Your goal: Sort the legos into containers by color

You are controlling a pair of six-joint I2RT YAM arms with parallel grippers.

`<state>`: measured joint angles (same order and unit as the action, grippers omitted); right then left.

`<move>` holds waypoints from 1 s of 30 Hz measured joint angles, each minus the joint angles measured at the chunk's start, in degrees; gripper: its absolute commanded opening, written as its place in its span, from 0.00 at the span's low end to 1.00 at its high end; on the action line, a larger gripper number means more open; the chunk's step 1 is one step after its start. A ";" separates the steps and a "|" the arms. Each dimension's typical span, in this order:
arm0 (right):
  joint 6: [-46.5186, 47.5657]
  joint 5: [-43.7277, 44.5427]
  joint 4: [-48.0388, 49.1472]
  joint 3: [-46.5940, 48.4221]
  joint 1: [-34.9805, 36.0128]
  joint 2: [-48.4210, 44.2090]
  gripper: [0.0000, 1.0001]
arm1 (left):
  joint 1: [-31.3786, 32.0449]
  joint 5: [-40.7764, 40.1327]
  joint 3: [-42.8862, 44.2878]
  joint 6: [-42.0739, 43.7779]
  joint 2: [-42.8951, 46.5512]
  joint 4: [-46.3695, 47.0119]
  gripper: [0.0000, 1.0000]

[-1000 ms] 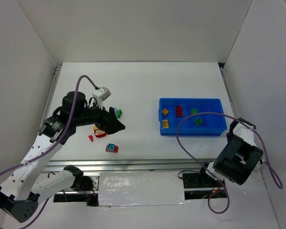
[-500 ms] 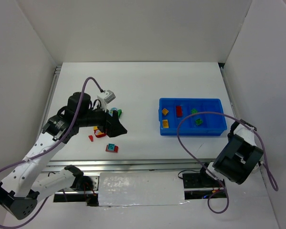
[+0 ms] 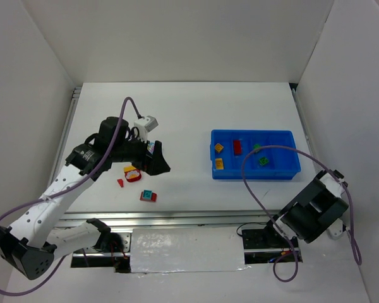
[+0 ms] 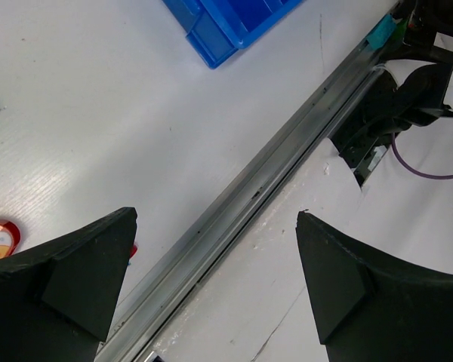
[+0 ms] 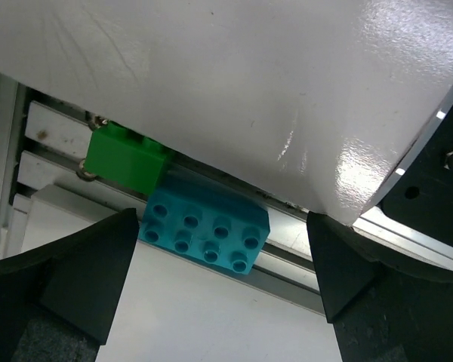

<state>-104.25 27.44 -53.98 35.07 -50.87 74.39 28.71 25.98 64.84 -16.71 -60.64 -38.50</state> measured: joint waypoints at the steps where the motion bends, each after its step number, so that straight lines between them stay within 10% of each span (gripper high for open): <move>1: 0.85 -0.90 0.57 0.00 -1.09 0.42 1.00 | 0.00 -0.26 0.20 0.02 -0.13 -0.07 0.99; 30: 12.92 -3.26 -1.25 10.95 -6.62 17.35 0.88 | 0.00 -4.94 4.61 0.59 -1.66 -1.38 0.99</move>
<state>-91.33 24.18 -55.22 46.02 -57.49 91.74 28.71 21.04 69.45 -16.12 -62.30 -39.88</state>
